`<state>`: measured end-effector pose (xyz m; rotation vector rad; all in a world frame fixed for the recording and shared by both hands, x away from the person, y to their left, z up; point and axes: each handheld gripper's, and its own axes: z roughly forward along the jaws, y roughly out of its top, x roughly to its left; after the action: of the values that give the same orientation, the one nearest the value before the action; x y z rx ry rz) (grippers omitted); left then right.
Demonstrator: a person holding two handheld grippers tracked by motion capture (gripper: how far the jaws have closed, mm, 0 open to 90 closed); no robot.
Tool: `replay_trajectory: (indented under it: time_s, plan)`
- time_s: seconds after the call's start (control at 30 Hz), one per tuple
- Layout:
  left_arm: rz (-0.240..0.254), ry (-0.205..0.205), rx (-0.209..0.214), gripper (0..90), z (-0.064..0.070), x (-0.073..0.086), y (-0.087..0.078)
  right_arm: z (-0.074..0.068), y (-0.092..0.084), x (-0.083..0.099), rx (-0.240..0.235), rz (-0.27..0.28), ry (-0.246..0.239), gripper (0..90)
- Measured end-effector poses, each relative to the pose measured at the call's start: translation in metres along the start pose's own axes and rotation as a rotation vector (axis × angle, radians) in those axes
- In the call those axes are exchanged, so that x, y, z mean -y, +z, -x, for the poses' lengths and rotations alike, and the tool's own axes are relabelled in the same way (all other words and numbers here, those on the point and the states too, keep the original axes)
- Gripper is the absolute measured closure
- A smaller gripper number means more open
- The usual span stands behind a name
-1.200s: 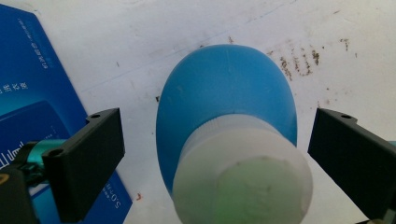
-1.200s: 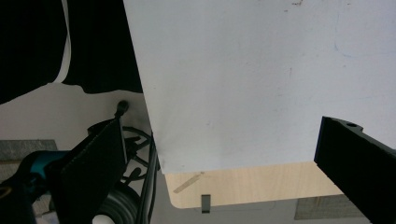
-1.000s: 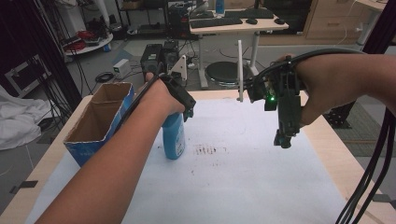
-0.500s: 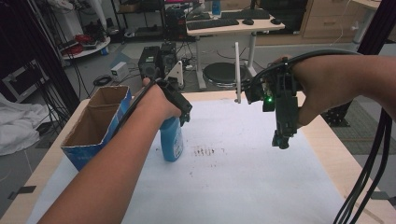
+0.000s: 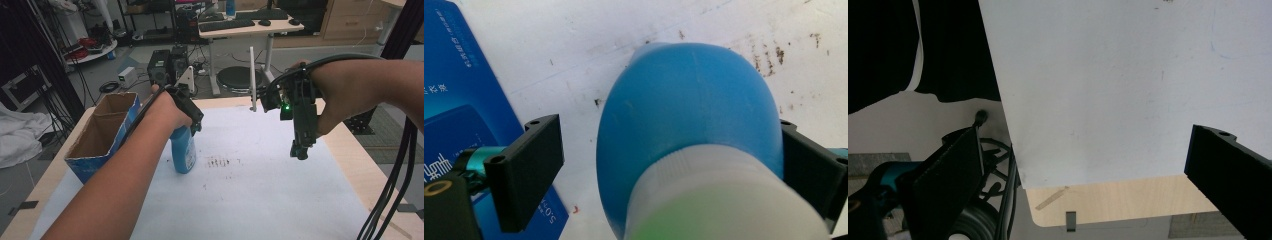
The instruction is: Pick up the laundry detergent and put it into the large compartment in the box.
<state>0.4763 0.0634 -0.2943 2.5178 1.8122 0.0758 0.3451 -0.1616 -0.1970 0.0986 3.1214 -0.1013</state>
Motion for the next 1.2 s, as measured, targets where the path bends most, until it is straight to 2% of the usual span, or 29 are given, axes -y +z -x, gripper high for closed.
replay_trajectory:
  time_s: [0.07, 0.43, 0.9, 1.13, 1.2]
  plan:
    - [0.002, 0.001, -0.003, 11.3, 0.0001, -0.0004, 0.0, 0.0, -0.0001, -0.0002, -0.001, -0.002, 0.005, 1.2]
    - [0.01, -0.001, -0.002, 13.4, 0.0004, -0.0016, -0.0001, 0.0027, 0.0023, -0.0015, -0.006, -0.006, 0.0, 1.2]
    - [0.014, -0.002, 0.001, 21.8, 0.0026, -0.0016, 0.0007, 0.0027, 0.0022, -0.0012, -0.001, -0.002, 0.002, 1.2]
    - [0.015, -0.004, -0.004, 23.1, 0.0031, -0.0011, 0.0008, 0.0021, 0.0017, 0.0004, 0.0, -0.002, 0.005, 1.2]
    - [0.013, -0.007, 0.0, 26.1, 0.0034, -0.0009, 0.0012, 0.002, 0.0018, 0.0005, 0.0, 0.0, 0.003, 1.2]
